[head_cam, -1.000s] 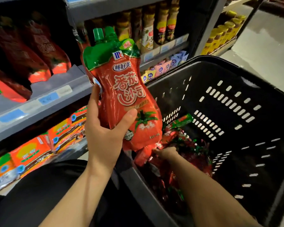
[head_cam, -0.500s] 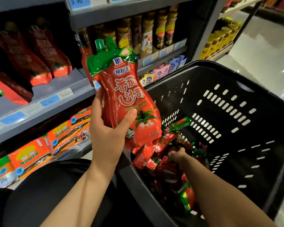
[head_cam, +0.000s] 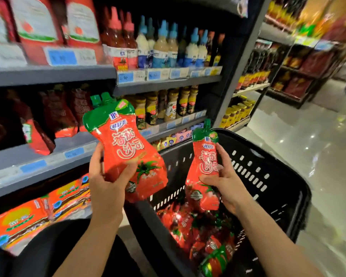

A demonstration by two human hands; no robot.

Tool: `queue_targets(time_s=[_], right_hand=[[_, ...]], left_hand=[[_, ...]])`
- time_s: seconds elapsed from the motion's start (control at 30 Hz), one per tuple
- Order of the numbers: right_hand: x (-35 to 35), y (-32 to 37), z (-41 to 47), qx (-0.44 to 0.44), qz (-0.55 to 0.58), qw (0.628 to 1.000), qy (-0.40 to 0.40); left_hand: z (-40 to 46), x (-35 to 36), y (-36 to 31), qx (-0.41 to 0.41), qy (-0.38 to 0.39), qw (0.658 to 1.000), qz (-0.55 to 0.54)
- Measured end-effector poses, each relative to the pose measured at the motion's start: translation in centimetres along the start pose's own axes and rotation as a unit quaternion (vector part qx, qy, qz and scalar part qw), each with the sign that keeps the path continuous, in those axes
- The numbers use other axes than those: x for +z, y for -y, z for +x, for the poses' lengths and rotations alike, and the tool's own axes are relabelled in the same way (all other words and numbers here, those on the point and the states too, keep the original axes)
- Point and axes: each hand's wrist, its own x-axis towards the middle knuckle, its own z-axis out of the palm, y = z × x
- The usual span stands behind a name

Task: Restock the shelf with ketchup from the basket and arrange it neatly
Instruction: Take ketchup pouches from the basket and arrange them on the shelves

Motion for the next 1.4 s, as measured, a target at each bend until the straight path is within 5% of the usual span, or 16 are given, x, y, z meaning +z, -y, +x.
queue_targets(time_s=[0.23, 0.43, 0.6, 0.8, 1.07, 1.4], right_hand=[[7.5, 3.8, -3.8, -0.076, 0.021, 0.995, 0.065], [16.7, 3.0, -2.0, 0.037, 0.100, 0.986, 0.129], [23.5, 0.7, 1.9, 0.038, 0.139, 0.979, 0.148], [29.7, -2.0, 9.8, 0.032, 0.082, 0.993, 0.073], [35.1, -2.5, 19.2, -0.096, -0.052, 0.990, 0.094], [35.6, -6.7, 22.7, -0.064, -0.342, 0.925, 0.151]], left_hand=[[-0.9, -6.6, -2.5, -0.020, -0.026, 0.997, -0.068], [-1.9, -14.1, -5.4, 0.032, -0.115, 0.992, -0.039], [-1.3, -18.0, -6.1, 0.044, -0.222, 0.972, -0.070], [1.6, -18.5, -4.2, 0.034, -0.305, 0.949, -0.071], [6.4, -18.4, -2.7, -0.005, -0.284, 0.958, -0.033], [7.8, -18.0, -1.8, -0.024, -0.266, 0.963, -0.032]])
